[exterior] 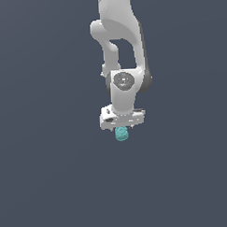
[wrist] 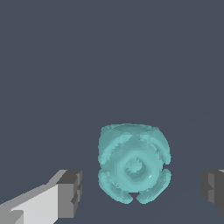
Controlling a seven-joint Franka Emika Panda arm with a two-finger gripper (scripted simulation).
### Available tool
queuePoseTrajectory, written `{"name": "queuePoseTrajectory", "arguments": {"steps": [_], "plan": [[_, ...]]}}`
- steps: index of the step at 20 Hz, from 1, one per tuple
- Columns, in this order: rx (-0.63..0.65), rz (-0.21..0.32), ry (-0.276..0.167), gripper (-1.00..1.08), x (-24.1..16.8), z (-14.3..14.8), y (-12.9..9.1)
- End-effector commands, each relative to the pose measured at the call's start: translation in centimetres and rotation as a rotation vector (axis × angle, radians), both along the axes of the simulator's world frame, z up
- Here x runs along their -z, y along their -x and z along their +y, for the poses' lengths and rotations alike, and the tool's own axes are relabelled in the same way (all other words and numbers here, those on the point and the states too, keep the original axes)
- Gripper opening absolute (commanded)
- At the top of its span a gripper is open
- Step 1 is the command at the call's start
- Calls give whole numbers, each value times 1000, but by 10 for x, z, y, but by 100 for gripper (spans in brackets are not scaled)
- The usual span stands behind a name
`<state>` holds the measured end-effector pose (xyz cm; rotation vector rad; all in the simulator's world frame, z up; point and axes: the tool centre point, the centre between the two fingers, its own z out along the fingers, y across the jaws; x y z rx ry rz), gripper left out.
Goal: Pick up the object and move it to a goal position.
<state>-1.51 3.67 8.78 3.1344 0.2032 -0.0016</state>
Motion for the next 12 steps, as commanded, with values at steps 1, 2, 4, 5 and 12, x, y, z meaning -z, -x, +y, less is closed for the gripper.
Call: {"name": "queuePoseTrajectory", "arguments": {"steps": [1, 2, 4, 5, 12], "plan": [[0, 1, 0, 100, 6, 0, 0], [0, 0, 0, 100, 10, 0, 1], [0, 0, 0, 100, 19, 0, 1], [-1, 0, 0, 100, 25, 0, 1], [-1, -1, -1, 100, 48, 1, 1]]}}
